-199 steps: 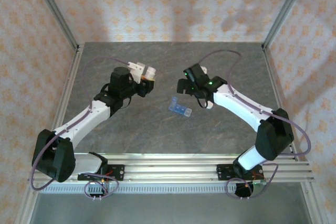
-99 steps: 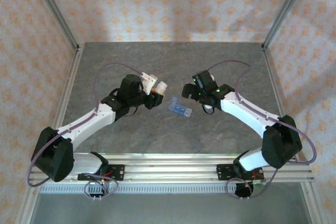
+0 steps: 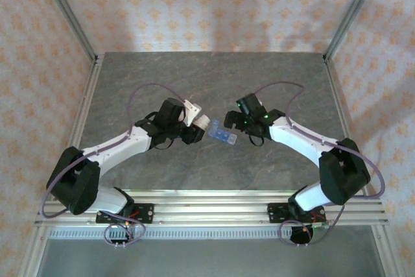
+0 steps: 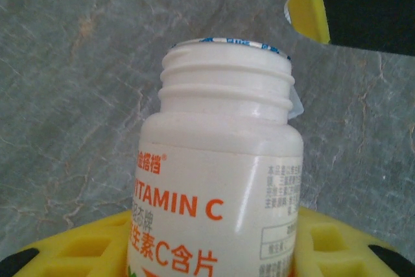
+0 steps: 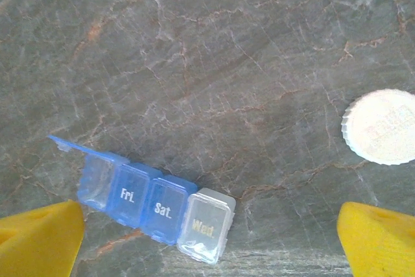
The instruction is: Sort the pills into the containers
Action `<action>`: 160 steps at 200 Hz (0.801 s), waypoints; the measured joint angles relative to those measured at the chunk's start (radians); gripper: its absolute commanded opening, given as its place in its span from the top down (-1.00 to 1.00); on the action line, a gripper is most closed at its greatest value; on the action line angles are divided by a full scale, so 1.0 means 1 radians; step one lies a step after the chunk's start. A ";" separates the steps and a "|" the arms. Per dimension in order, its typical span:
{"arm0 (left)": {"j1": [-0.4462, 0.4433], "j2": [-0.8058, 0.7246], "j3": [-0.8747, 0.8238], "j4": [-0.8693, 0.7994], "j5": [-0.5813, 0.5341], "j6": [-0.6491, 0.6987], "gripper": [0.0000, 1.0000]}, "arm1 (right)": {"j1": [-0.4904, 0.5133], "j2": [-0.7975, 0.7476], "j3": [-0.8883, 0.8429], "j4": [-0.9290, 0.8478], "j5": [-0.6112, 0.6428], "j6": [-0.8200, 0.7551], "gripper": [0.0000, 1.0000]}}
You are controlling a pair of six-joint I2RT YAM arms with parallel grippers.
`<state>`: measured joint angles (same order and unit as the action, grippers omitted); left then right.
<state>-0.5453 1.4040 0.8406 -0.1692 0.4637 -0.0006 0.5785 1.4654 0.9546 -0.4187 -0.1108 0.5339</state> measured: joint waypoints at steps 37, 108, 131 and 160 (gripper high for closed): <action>-0.019 0.053 0.000 0.000 0.000 -0.003 1.00 | 0.000 0.036 -0.018 0.014 -0.008 -0.003 -1.00; -0.044 0.143 0.003 -0.001 -0.010 -0.011 1.00 | 0.000 0.079 -0.035 0.055 -0.022 -0.003 -1.00; -0.049 0.172 0.023 -0.008 -0.016 -0.011 1.00 | 0.000 0.088 -0.035 0.062 -0.024 -0.003 -1.00; -0.051 0.192 0.049 -0.013 -0.027 -0.011 1.00 | 0.000 0.100 -0.035 0.069 -0.025 -0.003 -1.00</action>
<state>-0.5961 1.5959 0.8898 -0.1825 0.4370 -0.0113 0.5785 1.5654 0.9195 -0.3492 -0.1360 0.5312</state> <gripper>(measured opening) 0.441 0.999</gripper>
